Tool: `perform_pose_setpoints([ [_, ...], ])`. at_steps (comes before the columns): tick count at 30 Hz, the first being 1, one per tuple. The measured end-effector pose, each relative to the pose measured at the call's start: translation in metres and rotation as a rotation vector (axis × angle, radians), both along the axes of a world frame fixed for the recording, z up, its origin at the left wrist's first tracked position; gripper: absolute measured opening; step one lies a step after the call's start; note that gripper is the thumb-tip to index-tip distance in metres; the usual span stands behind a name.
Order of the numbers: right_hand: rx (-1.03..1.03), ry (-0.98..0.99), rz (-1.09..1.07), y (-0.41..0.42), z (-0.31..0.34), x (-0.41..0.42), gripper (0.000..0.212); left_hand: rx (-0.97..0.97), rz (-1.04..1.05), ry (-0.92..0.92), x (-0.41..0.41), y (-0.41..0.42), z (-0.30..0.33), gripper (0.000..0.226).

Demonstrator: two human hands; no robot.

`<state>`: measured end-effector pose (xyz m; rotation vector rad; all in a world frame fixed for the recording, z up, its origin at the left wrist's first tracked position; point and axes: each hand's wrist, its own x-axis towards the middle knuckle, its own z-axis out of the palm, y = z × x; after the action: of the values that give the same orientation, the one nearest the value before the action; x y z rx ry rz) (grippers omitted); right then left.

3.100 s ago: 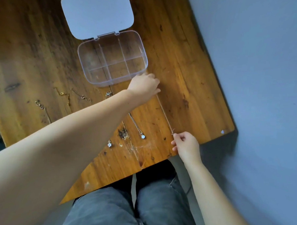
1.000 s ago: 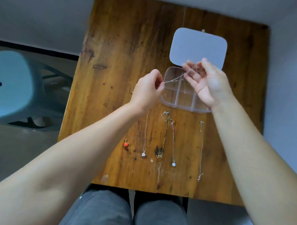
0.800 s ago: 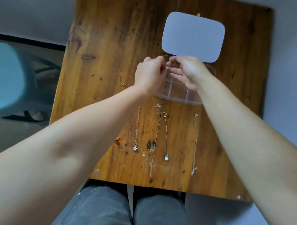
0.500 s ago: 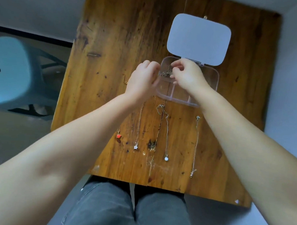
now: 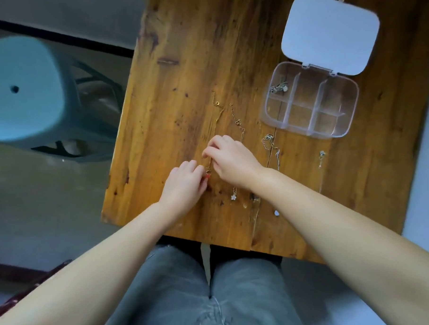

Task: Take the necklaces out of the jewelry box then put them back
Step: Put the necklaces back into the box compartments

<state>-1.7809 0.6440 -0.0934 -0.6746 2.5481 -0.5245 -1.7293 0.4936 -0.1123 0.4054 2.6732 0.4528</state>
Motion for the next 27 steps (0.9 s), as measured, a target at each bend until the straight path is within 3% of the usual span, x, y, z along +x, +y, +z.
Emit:
perform_pose_setpoints([
  [6,0.021,0.02,0.005,0.0,-0.005,0.009,0.025,-0.045,-0.038,-0.01,-0.009,0.004,0.003,0.038],
  [17,0.022,0.067,0.04,0.005,-0.01,0.008,0.02,0.102,-0.06,-0.013,-0.019,-0.013,0.006,0.006],
  [20,0.002,-0.035,0.02,0.007,-0.01,0.008,0.015,0.186,-0.01,0.013,-0.031,-0.019,0.019,0.006],
  [24,-0.332,-0.435,-0.313,0.019,0.017,-0.006,0.007,0.315,0.25,0.178,-0.067,-0.016,0.047,0.005],
  [27,-0.687,-0.521,-0.617,0.049,0.049,-0.025,0.007,0.362,0.316,0.244,-0.094,0.002,0.06,0.009],
])
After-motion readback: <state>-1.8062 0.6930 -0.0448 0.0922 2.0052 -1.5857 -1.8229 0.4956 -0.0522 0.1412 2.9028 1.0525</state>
